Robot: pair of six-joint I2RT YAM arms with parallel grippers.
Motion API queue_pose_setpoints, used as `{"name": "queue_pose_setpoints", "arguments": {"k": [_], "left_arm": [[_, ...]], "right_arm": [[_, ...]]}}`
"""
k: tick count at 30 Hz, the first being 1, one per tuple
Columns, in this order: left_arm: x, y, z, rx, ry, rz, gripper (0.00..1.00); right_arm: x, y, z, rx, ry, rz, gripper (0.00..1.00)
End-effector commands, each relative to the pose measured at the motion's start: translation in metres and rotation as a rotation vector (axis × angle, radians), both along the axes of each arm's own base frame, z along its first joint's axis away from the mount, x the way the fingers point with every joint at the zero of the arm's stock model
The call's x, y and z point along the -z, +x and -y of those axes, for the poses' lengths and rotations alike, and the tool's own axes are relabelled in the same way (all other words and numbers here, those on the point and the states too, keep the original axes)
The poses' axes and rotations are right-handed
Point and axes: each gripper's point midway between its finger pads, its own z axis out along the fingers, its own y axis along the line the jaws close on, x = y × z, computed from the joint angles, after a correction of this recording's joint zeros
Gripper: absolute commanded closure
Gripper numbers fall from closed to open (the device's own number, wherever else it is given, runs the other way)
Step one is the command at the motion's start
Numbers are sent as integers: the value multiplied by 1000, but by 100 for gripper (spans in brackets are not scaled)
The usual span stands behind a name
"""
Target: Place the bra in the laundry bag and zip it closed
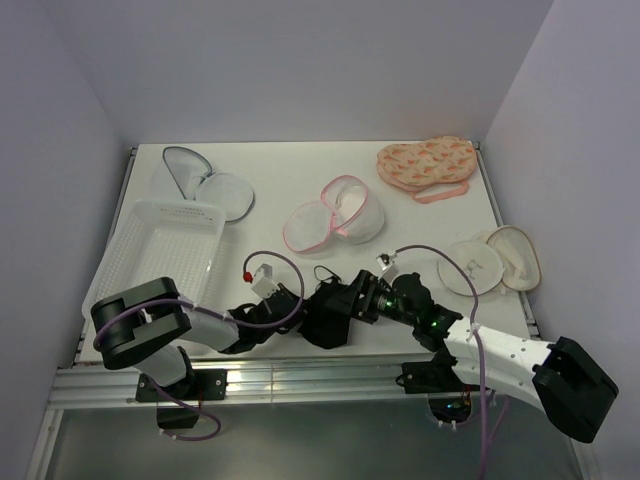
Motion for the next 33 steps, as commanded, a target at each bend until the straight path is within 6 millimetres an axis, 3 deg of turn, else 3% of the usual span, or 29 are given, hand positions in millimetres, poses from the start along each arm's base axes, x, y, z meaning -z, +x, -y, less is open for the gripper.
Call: {"name": "queue_pose_setpoints", "arguments": {"k": [1, 6, 10, 21, 25, 26, 27, 31, 33], "left_arm": [[76, -45, -55, 99, 323, -188, 100], [75, -45, -53, 97, 313, -189, 100], [75, -45, -54, 96, 312, -188, 100], [62, -43, -52, 104, 259, -144, 98], [46, -38, -51, 97, 239, -95, 80], [34, -35, -49, 94, 213, -69, 71], [23, -30, -51, 77, 206, -44, 64], [3, -19, -66, 12, 253, 10, 54], [-18, -9, -71, -35, 234, 48, 49]], "right_arm": [[7, -11, -5, -25, -4, -29, 16], [23, -14, -6, -16, -24, -62, 19], [32, -13, -3, 7, -41, -78, 27], [31, 6, 3, 96, -87, -42, 73], [27, 5, 1, 89, -66, -38, 94], [25, 5, 0, 88, -61, -38, 100], [22, 5, 0, 88, -49, -33, 100], [9, 8, 1, 102, -28, -10, 100], [1, 10, 4, 114, -26, 4, 100]]}}
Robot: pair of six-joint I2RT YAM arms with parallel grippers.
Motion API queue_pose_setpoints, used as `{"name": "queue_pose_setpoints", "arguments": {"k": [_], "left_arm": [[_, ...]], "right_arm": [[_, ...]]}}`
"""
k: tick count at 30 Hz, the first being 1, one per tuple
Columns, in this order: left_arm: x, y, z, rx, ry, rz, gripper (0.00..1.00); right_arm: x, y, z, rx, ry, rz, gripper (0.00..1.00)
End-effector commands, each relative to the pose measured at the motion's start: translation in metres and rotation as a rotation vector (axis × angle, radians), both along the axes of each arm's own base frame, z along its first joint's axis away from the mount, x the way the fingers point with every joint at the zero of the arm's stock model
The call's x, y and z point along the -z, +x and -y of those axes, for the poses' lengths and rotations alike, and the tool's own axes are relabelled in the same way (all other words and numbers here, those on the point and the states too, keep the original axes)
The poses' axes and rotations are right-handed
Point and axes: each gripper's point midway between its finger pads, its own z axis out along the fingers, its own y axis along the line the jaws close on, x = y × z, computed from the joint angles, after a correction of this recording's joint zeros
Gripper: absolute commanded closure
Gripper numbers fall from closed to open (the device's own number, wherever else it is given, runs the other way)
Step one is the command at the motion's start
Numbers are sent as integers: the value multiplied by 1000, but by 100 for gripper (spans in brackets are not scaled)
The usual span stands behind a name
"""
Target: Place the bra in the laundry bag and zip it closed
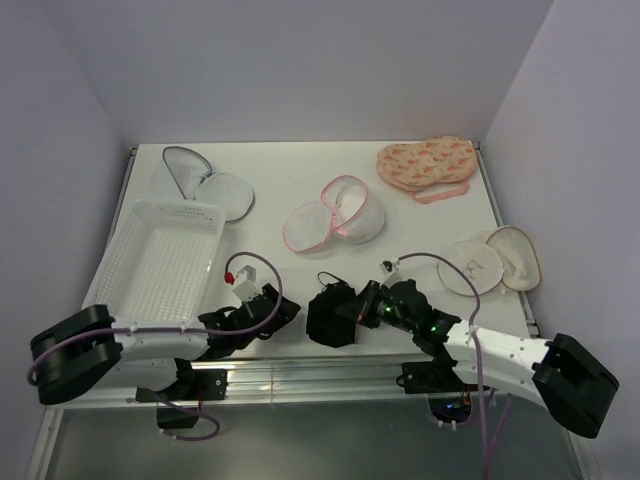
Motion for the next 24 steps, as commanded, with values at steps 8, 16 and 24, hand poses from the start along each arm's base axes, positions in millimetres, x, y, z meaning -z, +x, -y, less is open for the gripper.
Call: {"name": "queue_pose_setpoints", "arguments": {"k": [8, 16, 24], "left_arm": [[-47, 76, -53, -168, 54, 138, 41], [-65, 141, -29, -166, -143, 153, 40], [-46, 165, -10, -169, -224, 84, 40]], "right_arm": [[-50, 22, 27, 131, -25, 112, 100], [-83, 21, 52, 195, -60, 185, 100], [-103, 16, 72, 239, -78, 219, 100]]}}
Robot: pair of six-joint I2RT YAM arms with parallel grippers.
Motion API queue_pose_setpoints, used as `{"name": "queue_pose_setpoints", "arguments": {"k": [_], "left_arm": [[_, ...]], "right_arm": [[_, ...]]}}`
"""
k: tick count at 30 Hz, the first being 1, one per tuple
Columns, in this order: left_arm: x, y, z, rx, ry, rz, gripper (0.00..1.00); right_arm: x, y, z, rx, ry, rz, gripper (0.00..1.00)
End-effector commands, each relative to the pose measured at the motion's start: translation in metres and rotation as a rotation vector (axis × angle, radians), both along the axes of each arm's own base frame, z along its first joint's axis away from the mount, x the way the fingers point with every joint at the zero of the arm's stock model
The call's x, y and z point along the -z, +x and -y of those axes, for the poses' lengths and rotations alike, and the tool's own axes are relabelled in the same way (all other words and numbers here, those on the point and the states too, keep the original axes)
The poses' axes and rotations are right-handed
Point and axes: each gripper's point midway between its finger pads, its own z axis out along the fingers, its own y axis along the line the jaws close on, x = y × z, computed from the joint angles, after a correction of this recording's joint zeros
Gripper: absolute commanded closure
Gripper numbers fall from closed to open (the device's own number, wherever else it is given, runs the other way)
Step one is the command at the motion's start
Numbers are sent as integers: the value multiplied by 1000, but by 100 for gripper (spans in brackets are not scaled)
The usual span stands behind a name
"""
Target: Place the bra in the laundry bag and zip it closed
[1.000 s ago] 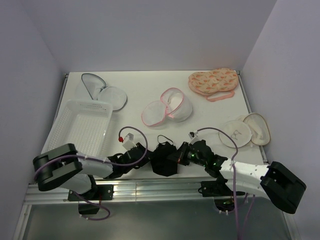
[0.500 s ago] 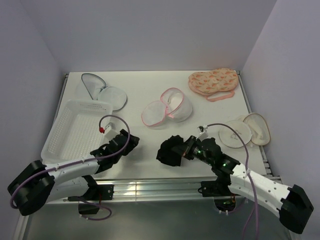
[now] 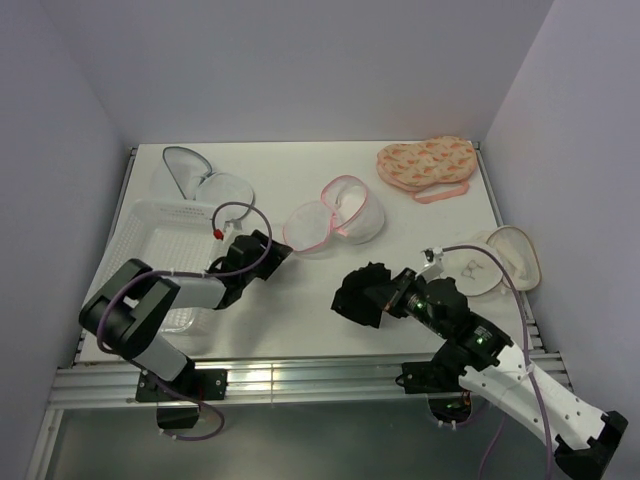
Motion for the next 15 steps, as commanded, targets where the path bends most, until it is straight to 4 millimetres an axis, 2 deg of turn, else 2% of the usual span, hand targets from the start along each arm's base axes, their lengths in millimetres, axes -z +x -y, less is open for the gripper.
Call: {"name": "queue_pose_setpoints", "arguments": {"k": [1, 3, 6, 8, 10, 12, 14, 15], "left_arm": [[-25, 16, 27, 37, -152, 66, 40], [-24, 21, 32, 36, -179, 67, 40], [-7, 24, 37, 20, -210, 24, 42], [-6, 27, 38, 8, -235, 29, 42], [5, 26, 37, -17, -261, 1, 43], [5, 26, 36, -33, -301, 16, 44], [16, 24, 33, -60, -332, -5, 46], [13, 25, 35, -64, -356, 10, 46]], "right_arm": [[-21, 2, 12, 42, -17, 42, 100], [-24, 1, 15, 44, -23, 45, 100], [-25, 0, 17, 45, -33, 44, 100], [-25, -1, 18, 47, -31, 46, 100], [-26, -2, 19, 47, -31, 47, 100], [-27, -3, 21, 50, -30, 48, 100], [-27, -3, 22, 50, -34, 47, 100], [-28, -3, 22, 52, -34, 47, 100]]}}
